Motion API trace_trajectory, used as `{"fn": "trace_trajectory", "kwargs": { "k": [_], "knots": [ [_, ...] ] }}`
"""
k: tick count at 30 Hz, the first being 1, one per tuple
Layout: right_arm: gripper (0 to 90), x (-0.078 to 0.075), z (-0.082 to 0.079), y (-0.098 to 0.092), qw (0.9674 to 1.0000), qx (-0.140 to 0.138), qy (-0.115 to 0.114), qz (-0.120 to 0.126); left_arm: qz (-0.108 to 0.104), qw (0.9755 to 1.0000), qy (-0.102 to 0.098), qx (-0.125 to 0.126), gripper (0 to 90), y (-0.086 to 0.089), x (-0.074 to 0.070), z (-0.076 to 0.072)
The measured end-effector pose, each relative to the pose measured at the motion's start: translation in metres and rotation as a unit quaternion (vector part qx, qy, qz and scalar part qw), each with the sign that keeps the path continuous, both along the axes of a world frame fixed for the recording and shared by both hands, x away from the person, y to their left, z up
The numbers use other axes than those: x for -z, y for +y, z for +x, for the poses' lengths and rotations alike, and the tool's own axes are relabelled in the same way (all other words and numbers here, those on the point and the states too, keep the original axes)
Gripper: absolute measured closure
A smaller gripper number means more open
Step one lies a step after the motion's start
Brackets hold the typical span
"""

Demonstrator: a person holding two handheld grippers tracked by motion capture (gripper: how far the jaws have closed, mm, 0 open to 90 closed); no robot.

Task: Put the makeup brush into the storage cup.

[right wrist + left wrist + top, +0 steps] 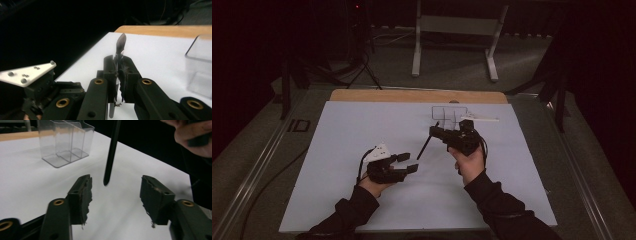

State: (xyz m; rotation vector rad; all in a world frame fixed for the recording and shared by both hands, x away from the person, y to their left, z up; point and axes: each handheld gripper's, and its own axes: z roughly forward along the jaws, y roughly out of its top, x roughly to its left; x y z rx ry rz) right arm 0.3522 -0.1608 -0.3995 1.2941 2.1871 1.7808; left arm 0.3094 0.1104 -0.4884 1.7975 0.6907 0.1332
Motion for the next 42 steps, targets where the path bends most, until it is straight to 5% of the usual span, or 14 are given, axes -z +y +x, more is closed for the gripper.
{"fn": "trace_trajectory", "kwargs": {
  "k": [5,11,16,23,25,34,42],
  "knots": [
    [84.3,-0.011,-0.002,-0.002,0.9980,-0.010,-0.041,-0.047,0.009,0.9999,-0.005,0.002,37.0,-0.003,0.000,-0.002],
    [84.2,-0.024,0.001,-0.013,0.9948,-0.012,-0.066,-0.076,0.028,0.9995,-0.012,-0.003,27.5,-0.006,-0.002,-0.004],
    [84.3,-0.038,0.003,-0.023,0.9894,0.005,-0.100,-0.105,0.046,0.9988,-0.018,-0.005,18.6,-0.010,-0.003,-0.006],
    [84.2,-0.063,0.016,-0.041,0.9826,0.029,-0.143,-0.116,0.058,0.9981,-0.017,-0.012,13.3,-0.011,-0.002,-0.007],
    [84.2,-0.068,0.021,-0.043,0.9777,0.042,-0.159,-0.131,0.058,0.9982,-0.012,-0.013,11.7,-0.011,-0.002,-0.006],
    [84.2,-0.082,0.045,-0.049,0.9702,0.070,-0.180,-0.147,0.066,0.9978,-0.005,-0.011,5.6,-0.012,-0.001,-0.005],
    [84.2,-0.089,0.062,-0.049,0.9673,0.083,-0.184,-0.154,0.072,0.9973,0.002,-0.010,1.7,-0.011,0.001,-0.003]
  ]
}}
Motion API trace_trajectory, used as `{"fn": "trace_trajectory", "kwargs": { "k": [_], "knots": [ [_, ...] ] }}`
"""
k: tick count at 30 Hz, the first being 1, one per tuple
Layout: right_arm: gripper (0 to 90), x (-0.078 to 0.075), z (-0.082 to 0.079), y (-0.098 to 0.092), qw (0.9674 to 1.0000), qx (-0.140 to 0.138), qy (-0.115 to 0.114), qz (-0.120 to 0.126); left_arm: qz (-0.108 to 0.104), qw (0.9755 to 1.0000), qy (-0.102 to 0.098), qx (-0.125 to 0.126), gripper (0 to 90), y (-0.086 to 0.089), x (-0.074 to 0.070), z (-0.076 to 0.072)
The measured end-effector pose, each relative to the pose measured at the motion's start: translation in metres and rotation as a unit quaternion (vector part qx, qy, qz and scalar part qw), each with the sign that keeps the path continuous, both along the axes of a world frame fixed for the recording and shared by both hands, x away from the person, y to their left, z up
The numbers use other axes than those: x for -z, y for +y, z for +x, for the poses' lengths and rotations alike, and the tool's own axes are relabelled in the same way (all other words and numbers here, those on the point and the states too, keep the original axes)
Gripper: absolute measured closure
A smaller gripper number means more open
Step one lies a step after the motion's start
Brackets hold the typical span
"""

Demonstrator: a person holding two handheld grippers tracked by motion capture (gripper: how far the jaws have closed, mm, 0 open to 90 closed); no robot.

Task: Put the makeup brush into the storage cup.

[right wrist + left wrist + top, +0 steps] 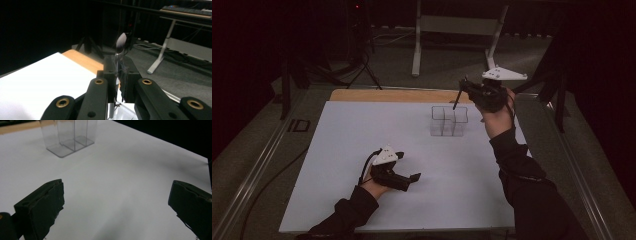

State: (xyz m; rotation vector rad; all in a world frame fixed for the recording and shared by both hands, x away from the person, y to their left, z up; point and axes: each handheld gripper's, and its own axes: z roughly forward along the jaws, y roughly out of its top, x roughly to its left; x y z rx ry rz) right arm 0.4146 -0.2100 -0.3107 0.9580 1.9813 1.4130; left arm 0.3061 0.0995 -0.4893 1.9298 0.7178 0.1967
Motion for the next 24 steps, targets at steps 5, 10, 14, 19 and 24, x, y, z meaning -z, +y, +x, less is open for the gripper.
{"fn": "trace_trajectory", "kwargs": {
  "k": [5,10,14,19,24],
  "knots": [
    [84.2,-0.004,0.011,0.001,0.9999,0.008,-0.006,-0.002,-0.002,0.9998,0.019,0.006,1.0,0.000,0.003,0.002],
    [84.2,-0.003,0.025,0.004,0.9999,0.009,0.003,0.004,-0.004,0.9999,0.016,0.002,1.0,0.000,0.004,0.002],
    [84.2,0.004,0.032,0.009,0.9999,0.013,0.009,-0.005,-0.007,0.9999,0.013,0.003,1.0,0.001,0.003,0.001],
    [84.2,0.016,0.041,0.012,0.9996,0.010,0.022,-0.011,-0.008,0.9999,0.012,0.003,1.0,0.001,0.003,0.001],
    [84.2,0.028,0.049,0.018,0.9991,0.011,0.034,-0.024,-0.009,0.9999,0.013,0.002,1.0,0.003,0.003,0.002]
  ]
}}
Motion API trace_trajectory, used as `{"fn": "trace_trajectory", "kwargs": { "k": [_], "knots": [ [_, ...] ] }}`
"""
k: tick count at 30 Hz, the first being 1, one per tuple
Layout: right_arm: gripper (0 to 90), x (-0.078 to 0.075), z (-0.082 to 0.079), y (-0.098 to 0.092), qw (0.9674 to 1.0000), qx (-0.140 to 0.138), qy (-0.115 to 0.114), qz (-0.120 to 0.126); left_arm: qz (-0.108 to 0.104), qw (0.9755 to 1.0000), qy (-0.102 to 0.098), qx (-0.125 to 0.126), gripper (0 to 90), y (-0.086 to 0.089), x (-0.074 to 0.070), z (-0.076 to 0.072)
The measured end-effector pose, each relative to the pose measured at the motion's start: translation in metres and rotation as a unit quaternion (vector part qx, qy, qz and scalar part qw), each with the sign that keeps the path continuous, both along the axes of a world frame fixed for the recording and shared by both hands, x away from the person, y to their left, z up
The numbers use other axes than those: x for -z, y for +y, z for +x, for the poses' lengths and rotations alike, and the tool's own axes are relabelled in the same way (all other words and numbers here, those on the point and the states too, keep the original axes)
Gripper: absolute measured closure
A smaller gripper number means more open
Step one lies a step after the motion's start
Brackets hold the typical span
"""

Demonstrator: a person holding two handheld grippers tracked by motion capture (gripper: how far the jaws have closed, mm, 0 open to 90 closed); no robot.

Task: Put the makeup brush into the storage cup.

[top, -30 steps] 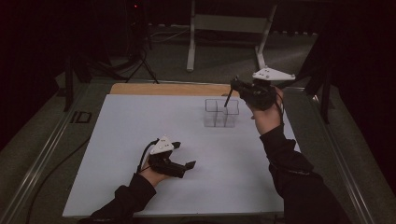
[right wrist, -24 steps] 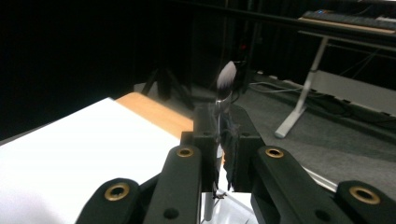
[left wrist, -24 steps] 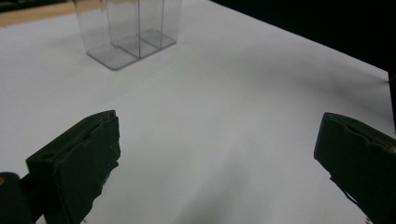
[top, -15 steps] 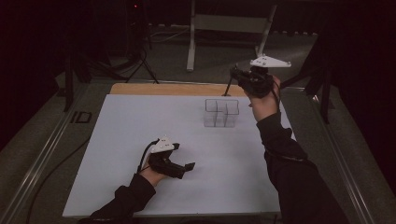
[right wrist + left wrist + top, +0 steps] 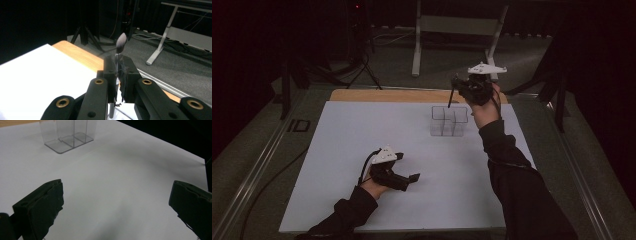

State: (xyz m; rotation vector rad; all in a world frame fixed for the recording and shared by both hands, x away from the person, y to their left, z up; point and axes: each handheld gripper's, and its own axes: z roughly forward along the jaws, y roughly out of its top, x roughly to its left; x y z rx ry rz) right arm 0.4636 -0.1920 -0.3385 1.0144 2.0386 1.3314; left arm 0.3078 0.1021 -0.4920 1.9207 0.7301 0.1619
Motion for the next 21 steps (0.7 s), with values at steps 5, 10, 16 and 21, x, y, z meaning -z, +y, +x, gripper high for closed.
{"fn": "trace_trajectory", "kwargs": {
  "k": [5,10,16,21],
  "knots": [
    [84.2,0.014,0.005,0.005,0.9997,0.003,0.022,-0.008,0.001,1.0000,0.000,0.003,1.0,0.000,0.000,0.000],
    [84.2,0.026,0.009,0.006,0.9991,0.008,0.038,-0.017,0.000,1.0000,0.003,0.005,1.0,0.000,0.001,-0.001],
    [84.2,0.034,0.010,0.007,0.9983,0.011,0.055,-0.018,-0.001,1.0000,0.002,0.005,1.0,0.000,0.001,0.000],
    [84.1,0.040,0.011,0.007,0.9978,0.015,0.063,-0.016,0.000,1.0000,0.005,0.000,1.0,0.000,0.002,-0.001]
  ]
}}
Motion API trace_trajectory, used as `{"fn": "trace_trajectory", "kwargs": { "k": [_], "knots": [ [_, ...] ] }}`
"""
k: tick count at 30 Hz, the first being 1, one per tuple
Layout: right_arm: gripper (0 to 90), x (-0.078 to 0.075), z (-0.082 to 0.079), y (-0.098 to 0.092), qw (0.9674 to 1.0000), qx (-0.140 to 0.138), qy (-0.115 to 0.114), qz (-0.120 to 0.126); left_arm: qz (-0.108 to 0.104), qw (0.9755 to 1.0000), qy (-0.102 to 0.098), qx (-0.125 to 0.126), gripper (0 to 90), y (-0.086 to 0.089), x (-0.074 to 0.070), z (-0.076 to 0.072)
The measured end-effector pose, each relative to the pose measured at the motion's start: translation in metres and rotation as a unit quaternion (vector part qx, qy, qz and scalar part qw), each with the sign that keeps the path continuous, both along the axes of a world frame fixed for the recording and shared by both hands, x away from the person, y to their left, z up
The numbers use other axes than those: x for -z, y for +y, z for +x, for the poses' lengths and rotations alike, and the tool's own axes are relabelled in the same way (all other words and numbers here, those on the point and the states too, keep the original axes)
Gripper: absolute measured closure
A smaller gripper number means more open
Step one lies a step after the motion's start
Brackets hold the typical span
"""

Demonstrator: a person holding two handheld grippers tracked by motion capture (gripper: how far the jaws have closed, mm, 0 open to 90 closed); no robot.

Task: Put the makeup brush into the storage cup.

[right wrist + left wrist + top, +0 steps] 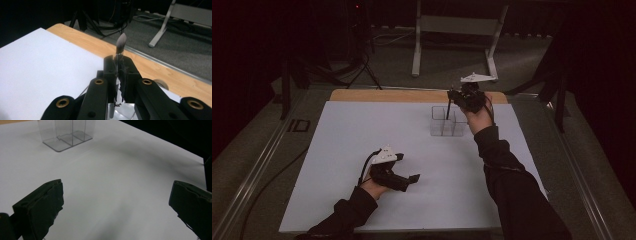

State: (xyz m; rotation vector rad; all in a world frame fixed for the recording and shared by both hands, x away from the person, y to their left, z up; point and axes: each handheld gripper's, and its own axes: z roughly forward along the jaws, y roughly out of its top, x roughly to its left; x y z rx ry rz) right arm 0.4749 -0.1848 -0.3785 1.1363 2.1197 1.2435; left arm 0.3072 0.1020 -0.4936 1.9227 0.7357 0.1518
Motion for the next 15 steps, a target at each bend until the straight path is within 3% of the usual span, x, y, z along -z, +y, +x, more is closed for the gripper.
{"fn": "trace_trajectory", "kwargs": {
  "k": [15],
  "knots": [
    [84.0,0.020,0.003,-0.001,0.9990,0.016,0.042,-0.003,-0.005,1.0000,0.001,-0.008,1.0,0.002,0.000,0.001]
  ]
}}
